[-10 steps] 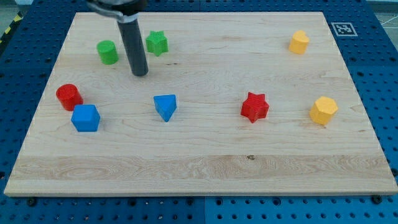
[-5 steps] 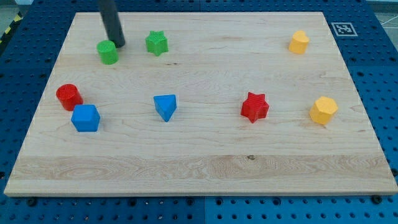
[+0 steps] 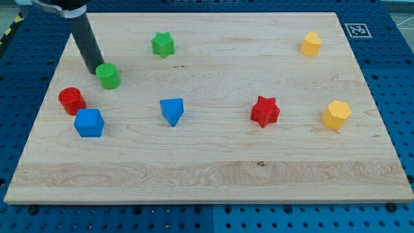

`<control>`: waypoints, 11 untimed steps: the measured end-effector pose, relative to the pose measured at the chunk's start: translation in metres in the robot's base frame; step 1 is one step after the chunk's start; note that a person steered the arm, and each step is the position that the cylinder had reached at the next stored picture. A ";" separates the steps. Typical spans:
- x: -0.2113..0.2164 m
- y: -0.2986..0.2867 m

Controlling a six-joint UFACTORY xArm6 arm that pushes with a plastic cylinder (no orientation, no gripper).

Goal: Slide the green circle to the red circle

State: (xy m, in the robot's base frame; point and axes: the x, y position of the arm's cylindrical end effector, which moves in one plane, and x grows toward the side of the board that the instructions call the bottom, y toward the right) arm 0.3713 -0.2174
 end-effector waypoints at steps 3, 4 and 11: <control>0.011 0.073; 0.011 0.073; 0.016 0.020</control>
